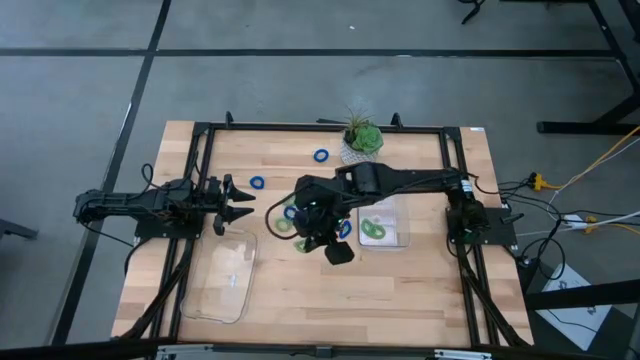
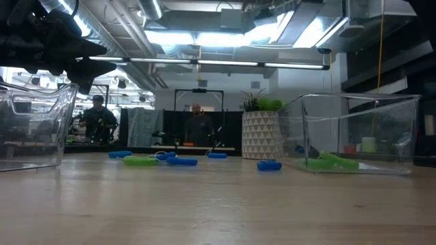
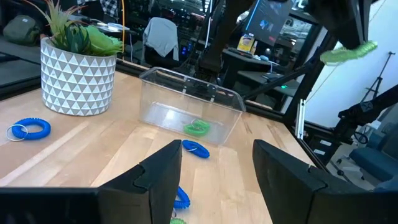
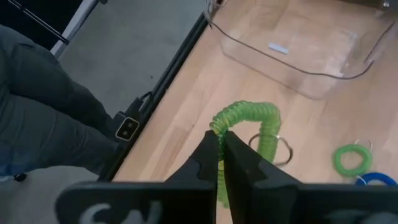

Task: Sort spring keychains
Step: Put the green spring keychain into the top transparent bin

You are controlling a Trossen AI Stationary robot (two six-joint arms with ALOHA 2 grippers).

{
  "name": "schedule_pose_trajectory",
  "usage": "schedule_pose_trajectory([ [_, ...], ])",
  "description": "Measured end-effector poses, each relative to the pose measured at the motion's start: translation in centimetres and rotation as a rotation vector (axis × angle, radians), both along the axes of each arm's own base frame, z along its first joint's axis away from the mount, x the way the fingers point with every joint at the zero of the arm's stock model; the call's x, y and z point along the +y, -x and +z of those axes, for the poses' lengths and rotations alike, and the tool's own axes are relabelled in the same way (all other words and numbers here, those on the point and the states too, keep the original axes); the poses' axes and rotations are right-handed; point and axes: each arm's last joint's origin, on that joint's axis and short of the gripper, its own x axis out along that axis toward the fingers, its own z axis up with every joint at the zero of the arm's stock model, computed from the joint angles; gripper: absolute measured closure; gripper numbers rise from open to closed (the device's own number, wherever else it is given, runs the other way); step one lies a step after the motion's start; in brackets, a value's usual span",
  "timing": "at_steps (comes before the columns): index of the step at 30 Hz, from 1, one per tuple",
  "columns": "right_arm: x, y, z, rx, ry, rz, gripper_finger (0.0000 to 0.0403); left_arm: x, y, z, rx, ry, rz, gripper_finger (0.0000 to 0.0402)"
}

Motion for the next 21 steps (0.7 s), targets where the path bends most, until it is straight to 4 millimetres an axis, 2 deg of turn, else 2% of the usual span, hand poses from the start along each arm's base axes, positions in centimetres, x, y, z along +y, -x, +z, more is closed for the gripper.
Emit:
schedule_pose_trajectory([
  [11,-0.6,4.1,3.0,0.049,0.017,-0.001,0.0393,0.0,0.0,0.0,0.0,0.0,0.0,0.0208],
  [21,-1.4,7.8,4.7,0.124,0.14,-0.072,0.0393,0.0,0.0,0.0,0.0,0.0,0.0,0.0208],
])
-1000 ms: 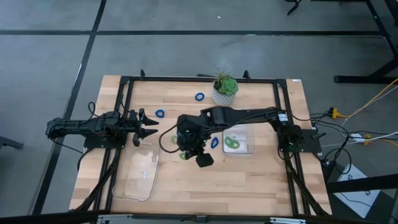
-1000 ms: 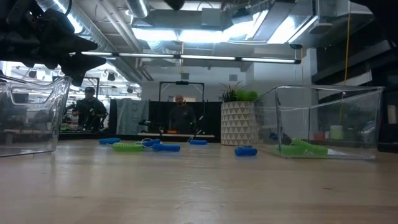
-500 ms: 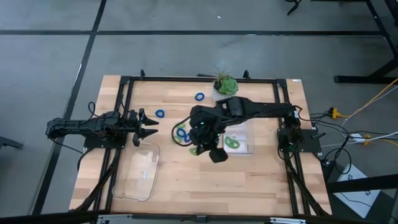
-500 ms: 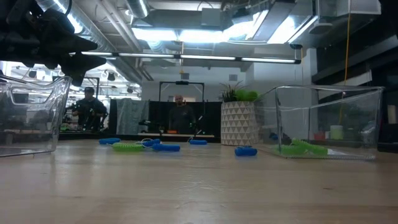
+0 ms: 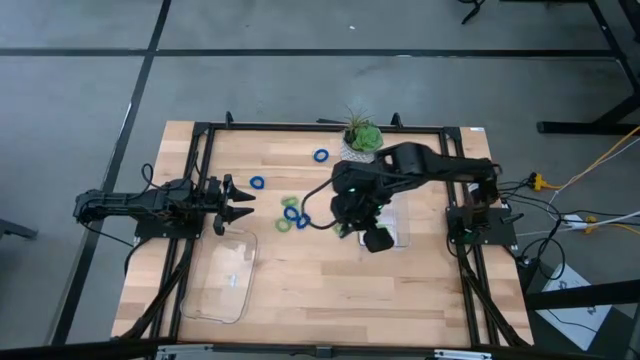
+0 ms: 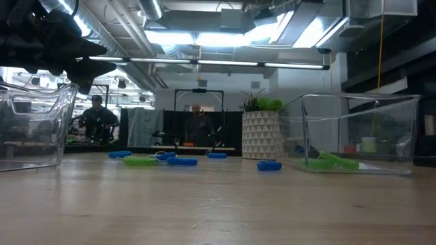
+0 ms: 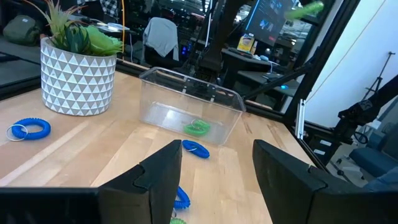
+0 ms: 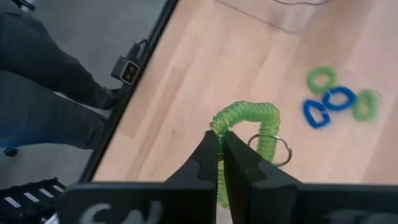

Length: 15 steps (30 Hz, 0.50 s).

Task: Sort spring keychains
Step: Put the green spring keychain into the top transparent bin

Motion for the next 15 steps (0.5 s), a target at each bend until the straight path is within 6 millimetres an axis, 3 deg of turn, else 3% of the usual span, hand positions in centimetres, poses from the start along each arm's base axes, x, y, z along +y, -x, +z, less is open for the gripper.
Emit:
schedule_pose_trajectory([
  [15,-1.1,4.1,2.0,0.008,0.044,-0.027,0.0393,0.0,0.0,0.0,0.0,0.0,0.0,0.0208],
])
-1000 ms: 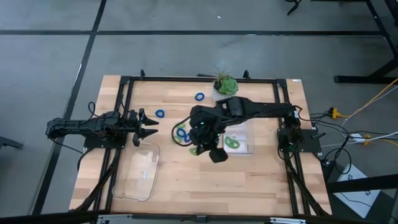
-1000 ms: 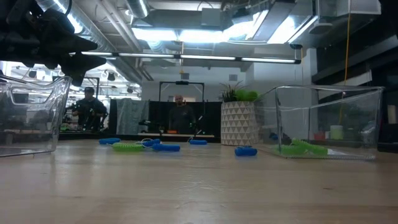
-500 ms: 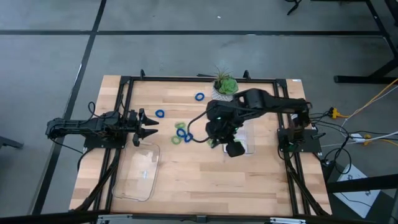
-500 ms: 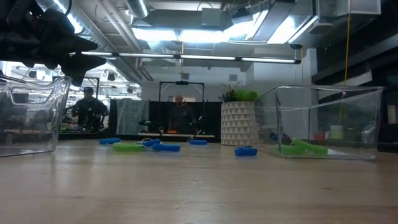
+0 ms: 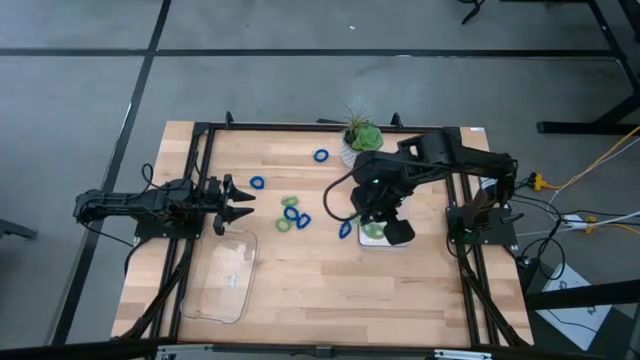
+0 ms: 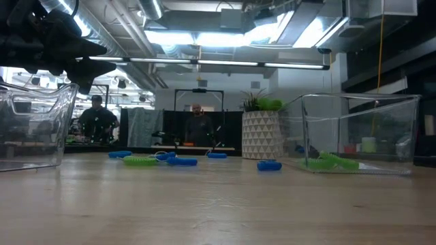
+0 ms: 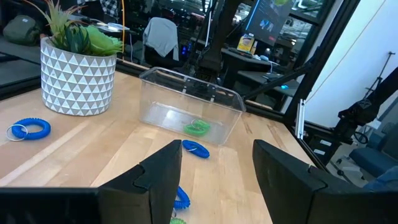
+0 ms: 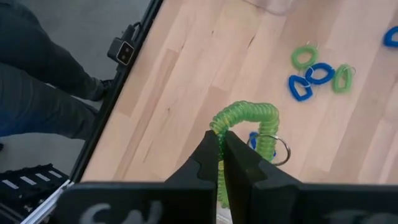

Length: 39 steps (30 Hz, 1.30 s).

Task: Sort spring keychains
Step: Put the green spring keychain into the top transparent bin

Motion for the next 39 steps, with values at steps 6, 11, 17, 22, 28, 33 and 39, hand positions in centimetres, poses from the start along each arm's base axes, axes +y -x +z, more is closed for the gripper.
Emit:
schedule_pose_trajectory([
  [6,-0.8,1.7,-1.7,0.047,-0.003,-0.034,0.0393,0.0,0.0,0.0,0.0,0.0,0.0,0.0207],
  [11,-1.6,3.5,-4.1,0.012,-0.03,-0.09,0.0393,0.0,0.0,0.0,0.0,0.0,0.0,0.0208],
  [17,-2.9,5.3,-8.1,0.037,-0.063,-0.207,0.0393,0.0,0.0,0.0,0.0,0.0,0.0,0.0208],
  [22,-3.9,6.1,-11.7,0.091,-0.057,-0.29,0.0393,0.0,0.0,0.0,0.0,0.0,0.0,0.0207],
  [28,-4.7,5.9,-16.0,0.124,-0.06,-0.344,0.0384,0.0,0.0,0.0,0.0,0.0,0.0,0.0208],
  [33,-4.8,6.2,-18.7,0.191,-0.066,-0.378,0.0368,0.0,0.0,0.0,0.0,0.0,0.0,0.0208],
  [39,-4.8,6.3,-19.8,0.192,-0.066,-0.376,0.035,0.0,0.0,0.0,0.0,0.0,0.0,0.0207],
])
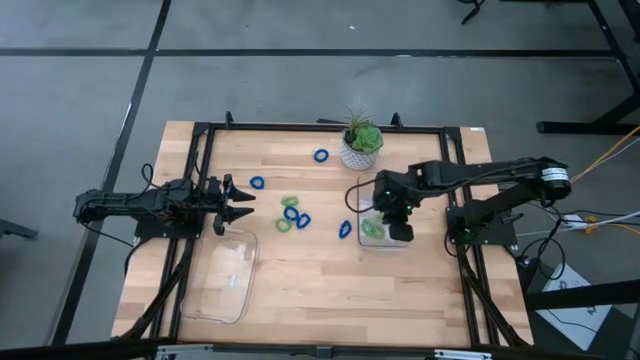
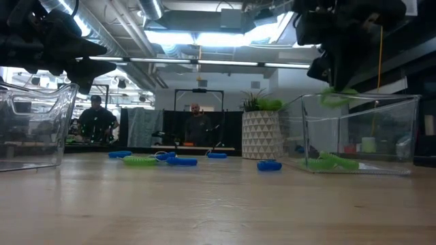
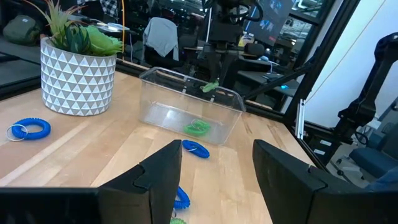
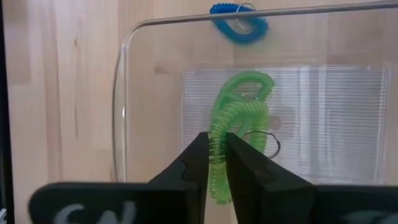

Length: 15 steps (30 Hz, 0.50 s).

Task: Sort spring keychains
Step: Put the green spring keychain into the top transparent bin, then put the blue spring keychain into the bottom transparent bin

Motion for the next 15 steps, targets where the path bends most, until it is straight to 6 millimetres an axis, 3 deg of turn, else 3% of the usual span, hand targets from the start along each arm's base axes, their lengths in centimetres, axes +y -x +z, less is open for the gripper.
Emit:
schedule_pose_trajectory([
  [7,-0.05,-0.49,-0.08,-0.054,0.004,-0.017,0.0336,0.0,0.0,0.0,0.0,0.0,0.0,0.0208],
  [15,-0.05,-0.74,0.04,-0.071,-0.019,-0.068,0.0287,0.0,0.0,0.0,0.0,0.0,0.0,0.0208],
])
